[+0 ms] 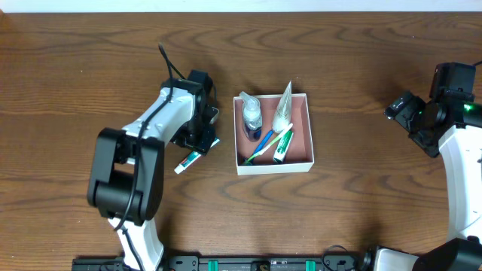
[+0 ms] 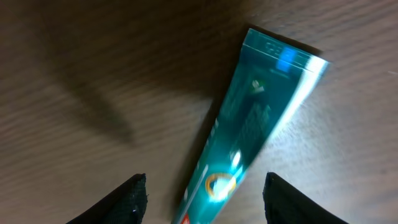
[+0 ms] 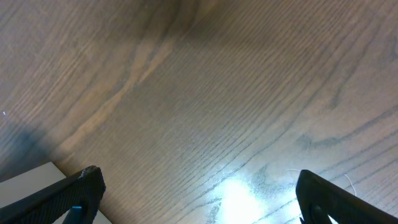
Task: Pack container
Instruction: 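Lay the toothpaste tube into the box and release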
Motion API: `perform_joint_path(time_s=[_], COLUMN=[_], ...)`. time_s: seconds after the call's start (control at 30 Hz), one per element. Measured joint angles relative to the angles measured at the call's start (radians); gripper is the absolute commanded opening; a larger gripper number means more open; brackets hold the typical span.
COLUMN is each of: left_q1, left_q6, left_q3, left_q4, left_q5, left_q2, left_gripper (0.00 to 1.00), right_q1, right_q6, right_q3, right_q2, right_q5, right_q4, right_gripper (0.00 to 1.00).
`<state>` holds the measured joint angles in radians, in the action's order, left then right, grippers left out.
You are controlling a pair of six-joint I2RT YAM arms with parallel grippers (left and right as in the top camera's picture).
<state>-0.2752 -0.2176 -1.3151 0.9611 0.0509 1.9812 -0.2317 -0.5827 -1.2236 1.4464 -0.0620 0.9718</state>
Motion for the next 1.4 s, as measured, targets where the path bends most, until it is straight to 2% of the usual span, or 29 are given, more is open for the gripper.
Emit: perform_joint_path(time_s=[0.1, 0.23, 0.3, 0.33, 0.47, 0.73, 0.97, 1.17, 1.4], left_q1=[0.0, 0.0, 0.0, 0.0, 0.0, 0.0, -0.037, -0.228, -0.483], left_q6=[0.0, -0.007, -0.007, -0.011, -0.015, -0.002, 0.007, -0.051, -0.267], left_q3=[0.0, -0.004, -0.004, -0.004, -0.007, -0.039, -0.113, -0.122, -0.106], left_q4=[-0.002, 0.011, 0.021, 0.03, 0.078, 0.222, 0.222, 0.106, -0.032], left_q5=[0.0, -0.012, -0.013, -0.011, -0.01, -0.005, 0.049, 0.142, 0.165], left_q2=[0.041, 0.048, 0.049, 0.05, 0.05, -0.007, -0.34, -0.539, -0.496], left_gripper=[0.45, 0.24, 0.19, 0.13, 0.06, 0.06, 0.09, 0.09, 0.09], right_q1=[0.0, 0.0, 0.0, 0.0, 0.0, 0.0, 0.0, 0.0, 0.0], right_q6=[0.0, 0.0, 0.0, 0.0, 0.0, 0.0, 0.0, 0.0, 0.0], right_q3=[0.0, 0.0, 0.0, 0.0, 0.0, 0.0, 0.0, 0.0, 0.0], right_q2=[0.0, 0.0, 0.0, 0.0, 0.0, 0.0, 0.0, 0.0, 0.0], right_q5=[0.0, 0.0, 0.0, 0.0, 0.0, 0.0, 0.0, 0.0, 0.0], right_q4=[0.0, 0.0, 0.0, 0.0, 0.0, 0.0, 0.0, 0.0, 0.0], right_gripper=[0.99, 0.99, 0.99, 0.99, 0.99, 0.99, 0.99, 0.99, 0.99])
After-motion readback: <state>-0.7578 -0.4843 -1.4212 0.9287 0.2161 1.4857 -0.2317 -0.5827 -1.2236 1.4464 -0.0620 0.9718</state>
